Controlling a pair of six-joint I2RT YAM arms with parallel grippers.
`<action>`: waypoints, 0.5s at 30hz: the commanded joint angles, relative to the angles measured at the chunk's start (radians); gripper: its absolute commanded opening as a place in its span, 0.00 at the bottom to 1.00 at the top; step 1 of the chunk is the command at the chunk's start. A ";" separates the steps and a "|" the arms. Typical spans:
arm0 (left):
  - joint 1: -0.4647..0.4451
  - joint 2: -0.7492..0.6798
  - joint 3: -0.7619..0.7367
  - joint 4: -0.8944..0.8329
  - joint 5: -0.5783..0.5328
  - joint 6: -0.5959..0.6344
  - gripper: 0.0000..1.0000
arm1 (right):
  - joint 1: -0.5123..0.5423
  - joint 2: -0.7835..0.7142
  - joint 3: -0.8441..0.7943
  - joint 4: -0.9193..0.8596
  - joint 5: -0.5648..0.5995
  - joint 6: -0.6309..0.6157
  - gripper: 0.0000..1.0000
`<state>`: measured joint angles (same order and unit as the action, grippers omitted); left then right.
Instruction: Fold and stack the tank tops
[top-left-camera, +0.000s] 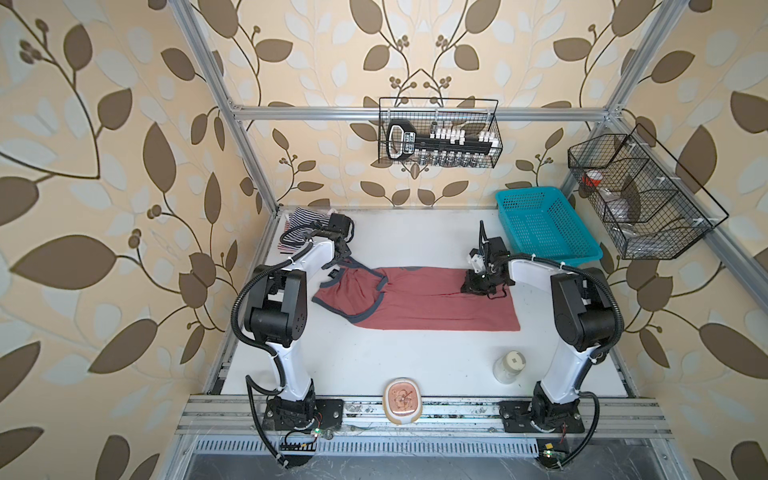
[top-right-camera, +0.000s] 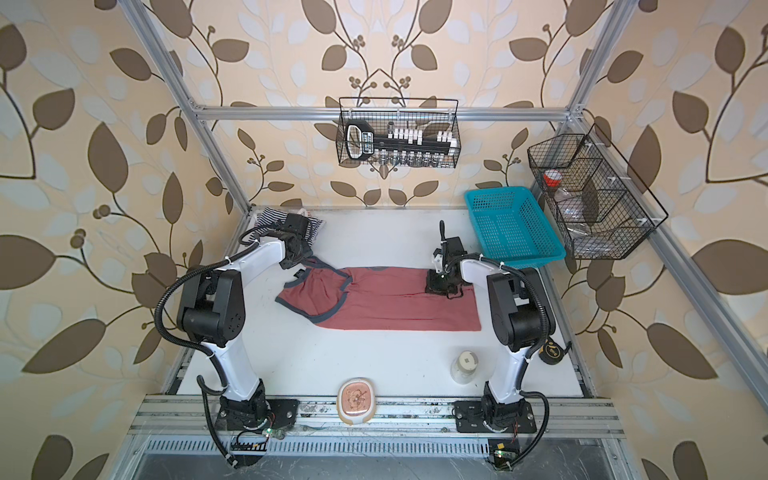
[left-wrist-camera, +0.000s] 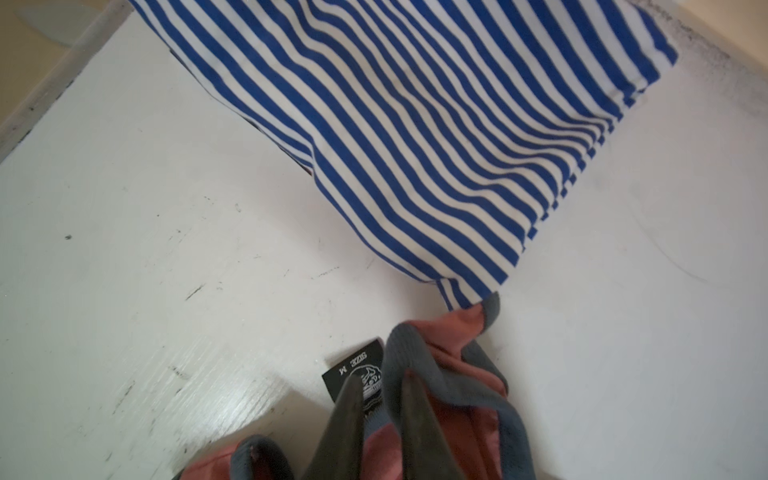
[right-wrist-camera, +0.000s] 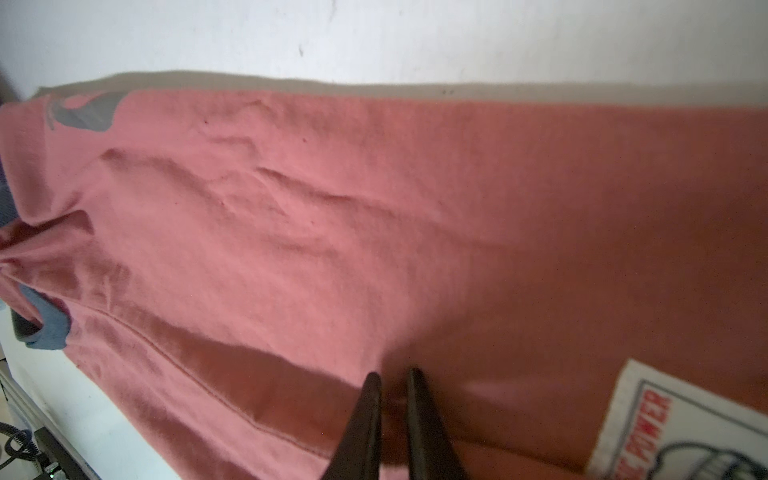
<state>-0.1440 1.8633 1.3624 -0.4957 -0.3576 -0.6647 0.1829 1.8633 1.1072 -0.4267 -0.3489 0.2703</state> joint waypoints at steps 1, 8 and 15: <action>-0.002 -0.036 -0.017 -0.004 -0.085 -0.028 0.24 | -0.004 0.003 -0.045 -0.045 0.001 -0.021 0.15; -0.001 -0.028 -0.043 -0.037 -0.134 -0.047 0.23 | -0.019 -0.007 -0.044 -0.068 0.011 -0.022 0.15; 0.001 -0.072 -0.104 -0.063 -0.125 -0.092 0.22 | -0.027 -0.014 -0.051 -0.078 0.005 -0.028 0.15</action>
<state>-0.1440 1.8610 1.2888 -0.5232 -0.4484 -0.7109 0.1612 1.8542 1.0901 -0.4252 -0.3710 0.2649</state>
